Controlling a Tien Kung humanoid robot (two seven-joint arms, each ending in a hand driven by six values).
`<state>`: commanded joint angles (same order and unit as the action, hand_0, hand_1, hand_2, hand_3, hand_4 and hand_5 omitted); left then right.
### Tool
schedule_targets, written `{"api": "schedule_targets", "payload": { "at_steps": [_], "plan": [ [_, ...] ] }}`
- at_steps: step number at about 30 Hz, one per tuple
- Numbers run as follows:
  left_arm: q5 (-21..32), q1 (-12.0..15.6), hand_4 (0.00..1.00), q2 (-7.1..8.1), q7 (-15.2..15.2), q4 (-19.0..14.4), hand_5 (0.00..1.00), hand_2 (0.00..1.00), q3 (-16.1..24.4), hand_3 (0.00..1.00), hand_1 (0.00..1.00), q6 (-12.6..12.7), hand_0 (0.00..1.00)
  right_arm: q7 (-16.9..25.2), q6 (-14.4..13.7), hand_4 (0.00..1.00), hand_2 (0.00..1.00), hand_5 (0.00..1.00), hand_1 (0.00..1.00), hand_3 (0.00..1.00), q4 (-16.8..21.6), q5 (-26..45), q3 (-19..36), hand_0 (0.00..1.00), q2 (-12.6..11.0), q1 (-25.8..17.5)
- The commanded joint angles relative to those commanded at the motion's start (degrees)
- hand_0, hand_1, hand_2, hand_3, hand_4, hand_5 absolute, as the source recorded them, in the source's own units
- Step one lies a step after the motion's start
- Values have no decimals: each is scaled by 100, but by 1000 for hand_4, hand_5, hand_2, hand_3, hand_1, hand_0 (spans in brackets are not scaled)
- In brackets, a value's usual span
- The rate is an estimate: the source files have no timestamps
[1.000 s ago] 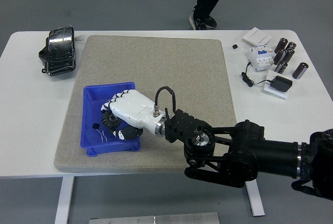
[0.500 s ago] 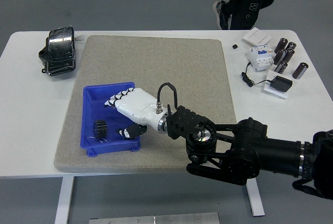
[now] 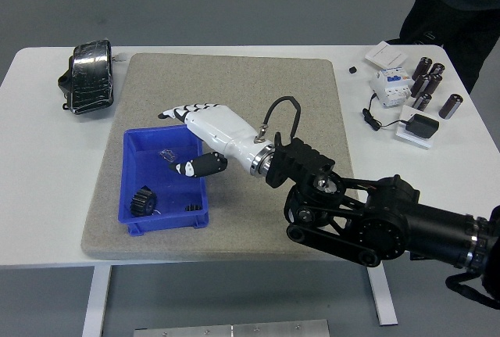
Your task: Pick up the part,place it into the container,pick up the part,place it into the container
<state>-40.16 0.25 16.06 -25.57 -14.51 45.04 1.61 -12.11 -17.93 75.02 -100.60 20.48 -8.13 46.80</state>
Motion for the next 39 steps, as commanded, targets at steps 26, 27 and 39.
{"api": "schedule_targets", "payload": {
  "at_steps": [26,27,39],
  "plan": [
    [72,14,714,-31,33,25,292,661,-52,590,676,-5,692,2226,-16,789,755,366,759,709,-122,3033,3528,754,-1012,-2578],
    [86,7,713,-32,42,28,293,660,-64,597,676,-4,692,2294,48,804,753,398,749,704,-52,3212,3652,769,-1038,-2696],
    [174,1,717,-27,69,38,288,660,-116,601,676,4,692,2581,548,823,748,441,742,698,251,4965,4637,761,-1066,-3404]
  ]
}}
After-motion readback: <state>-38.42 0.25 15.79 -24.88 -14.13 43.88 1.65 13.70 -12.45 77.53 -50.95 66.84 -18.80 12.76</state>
